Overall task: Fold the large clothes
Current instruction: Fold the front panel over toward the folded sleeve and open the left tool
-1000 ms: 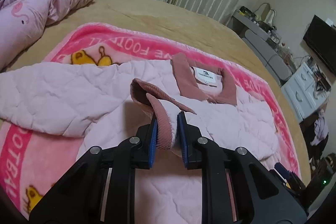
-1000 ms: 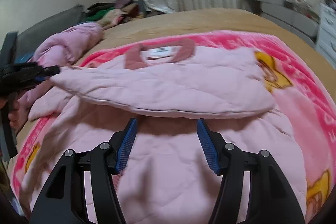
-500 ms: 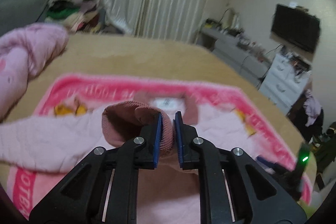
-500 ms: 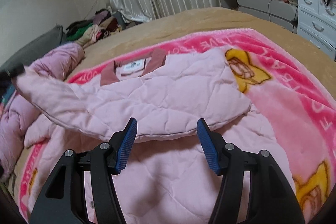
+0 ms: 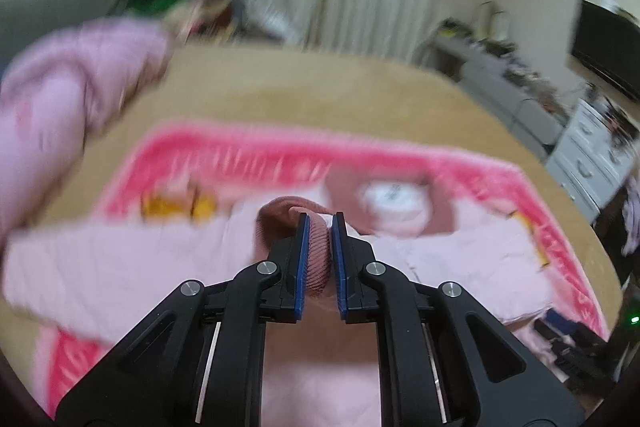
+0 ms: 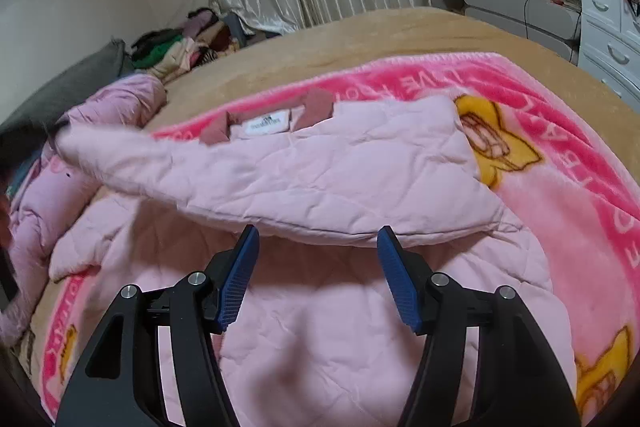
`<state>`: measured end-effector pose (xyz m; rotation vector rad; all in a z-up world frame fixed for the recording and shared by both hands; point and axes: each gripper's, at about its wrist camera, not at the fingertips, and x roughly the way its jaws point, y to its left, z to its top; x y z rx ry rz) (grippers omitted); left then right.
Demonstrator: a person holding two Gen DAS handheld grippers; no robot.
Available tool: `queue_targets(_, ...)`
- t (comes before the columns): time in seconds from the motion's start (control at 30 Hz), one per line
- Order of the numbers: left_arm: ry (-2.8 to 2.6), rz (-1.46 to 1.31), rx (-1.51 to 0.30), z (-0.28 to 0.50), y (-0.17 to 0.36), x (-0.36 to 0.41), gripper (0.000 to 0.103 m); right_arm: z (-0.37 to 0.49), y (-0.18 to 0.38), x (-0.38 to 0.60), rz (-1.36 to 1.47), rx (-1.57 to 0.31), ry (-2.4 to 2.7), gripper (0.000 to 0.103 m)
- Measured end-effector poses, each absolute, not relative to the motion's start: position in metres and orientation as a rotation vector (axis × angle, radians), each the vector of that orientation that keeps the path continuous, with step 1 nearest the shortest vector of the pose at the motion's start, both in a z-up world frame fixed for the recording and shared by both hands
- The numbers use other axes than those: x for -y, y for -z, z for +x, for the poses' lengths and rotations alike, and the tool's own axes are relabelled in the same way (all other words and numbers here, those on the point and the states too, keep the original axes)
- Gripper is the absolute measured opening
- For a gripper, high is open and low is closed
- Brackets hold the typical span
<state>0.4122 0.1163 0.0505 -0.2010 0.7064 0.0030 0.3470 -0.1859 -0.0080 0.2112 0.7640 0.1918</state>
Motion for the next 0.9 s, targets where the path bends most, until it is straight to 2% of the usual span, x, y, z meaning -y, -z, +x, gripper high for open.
queue_targets(0.07,-0.038,-0.23,-0.767,0.411,-0.021,-0.131,0.005,0.349,0.009,0.188,0.208,-0.765,-0.183,0.06)
queue_targets(0.1,-0.079,-0.216,-0.784,0.408,-0.005,-0.137,0.0,0.352,0.01,0.188,0.196,-0.767,-0.176,0.06)
queue_targets(0.3,-0.182,-0.281,-0.911,0.396,0.059,-0.18,0.0,0.375,0.017,0.188,0.126,-0.795,-0.137,0.06)
queue_targets(0.47,-0.14,-0.326,-0.862,0.383,0.048,-0.179,0.0,0.403,0.033,0.196,0.069,-0.839,-0.087,0.06)
queue_targets(0.63,-0.028,-0.259,-0.86,0.391,0.028,-0.13,0.0,0.423,0.058,0.199,0.028,-0.934,-0.059,0.062)
queue_targets(0.67,-0.009,-0.256,-0.872,0.392,0.03,-0.122,0.002,0.422,0.059,0.195,0.0,-0.94,-0.055,0.064)
queue_targets(0.73,0.033,-0.239,-0.911,0.399,0.039,-0.101,0.017,0.423,0.063,0.187,-0.053,-0.95,-0.052,0.069)
queue_targets(0.9,0.009,-0.221,-1.002,0.406,0.076,-0.09,0.023,0.425,0.073,0.186,-0.062,-0.972,-0.05,0.071)
